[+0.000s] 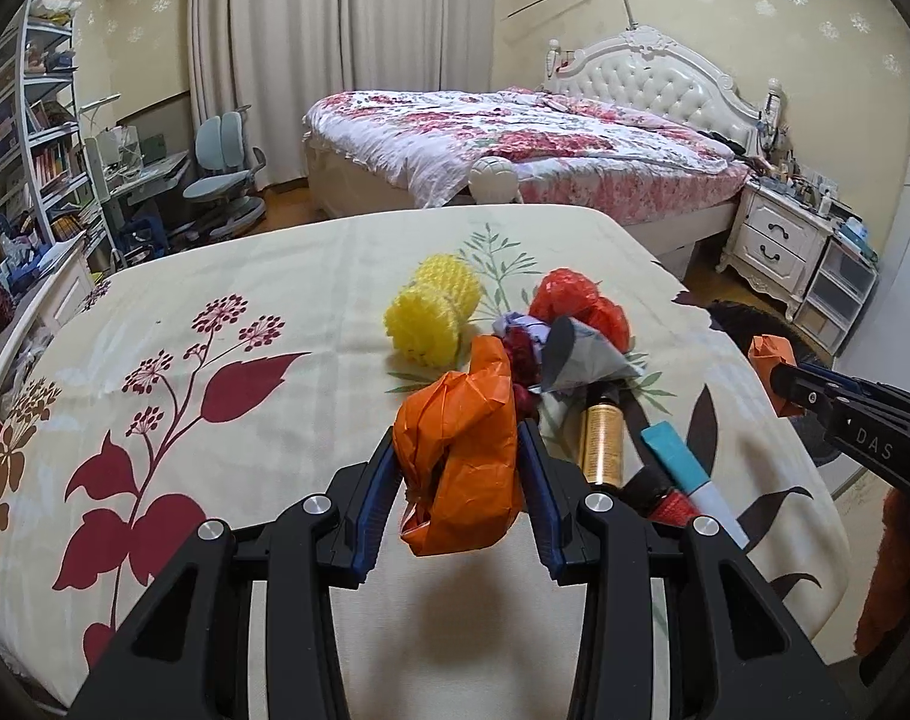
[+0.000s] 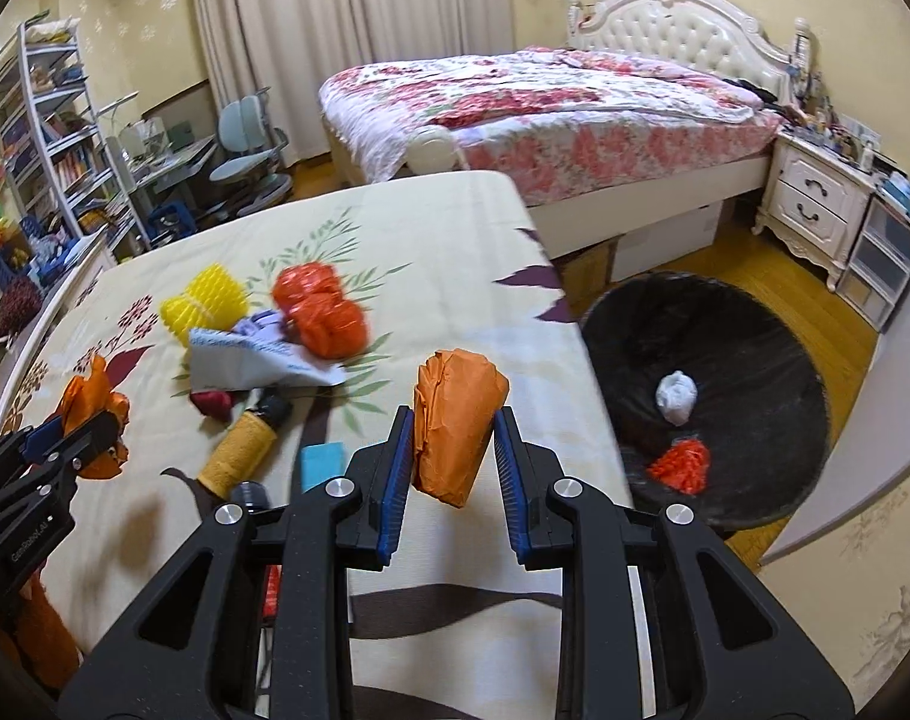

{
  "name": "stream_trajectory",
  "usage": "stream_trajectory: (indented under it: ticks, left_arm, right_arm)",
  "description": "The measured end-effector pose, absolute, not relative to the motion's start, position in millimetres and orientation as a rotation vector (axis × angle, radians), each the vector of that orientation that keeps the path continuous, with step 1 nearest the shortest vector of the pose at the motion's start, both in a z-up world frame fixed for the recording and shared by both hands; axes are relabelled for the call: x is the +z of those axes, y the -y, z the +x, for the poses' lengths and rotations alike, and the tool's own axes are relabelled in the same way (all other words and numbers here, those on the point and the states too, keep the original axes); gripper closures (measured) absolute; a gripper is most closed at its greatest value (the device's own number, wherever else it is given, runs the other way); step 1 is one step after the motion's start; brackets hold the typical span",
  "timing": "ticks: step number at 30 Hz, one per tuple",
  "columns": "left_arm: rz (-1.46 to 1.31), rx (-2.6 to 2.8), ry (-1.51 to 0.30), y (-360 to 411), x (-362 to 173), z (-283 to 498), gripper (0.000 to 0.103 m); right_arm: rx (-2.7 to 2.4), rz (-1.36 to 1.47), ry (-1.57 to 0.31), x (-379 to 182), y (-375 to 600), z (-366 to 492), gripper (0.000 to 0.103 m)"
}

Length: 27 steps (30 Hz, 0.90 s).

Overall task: Collect trash
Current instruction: 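Carry both orange bags over the bin and release them from both tools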

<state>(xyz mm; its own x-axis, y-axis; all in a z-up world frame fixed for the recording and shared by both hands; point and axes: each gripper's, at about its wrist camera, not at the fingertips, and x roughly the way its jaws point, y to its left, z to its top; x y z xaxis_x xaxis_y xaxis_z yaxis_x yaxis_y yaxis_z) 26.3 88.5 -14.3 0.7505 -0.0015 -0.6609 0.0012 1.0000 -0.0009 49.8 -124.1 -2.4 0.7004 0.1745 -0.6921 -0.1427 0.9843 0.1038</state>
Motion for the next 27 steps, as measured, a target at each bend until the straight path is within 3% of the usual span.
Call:
stream_trajectory:
  ticks: [27]
  left_arm:
    - [0.093, -0.278, -0.665, 96, -5, 115, 0.062]
  right_arm:
    - [-0.091, 0.094, -0.698, -11, 256, 86, 0.076]
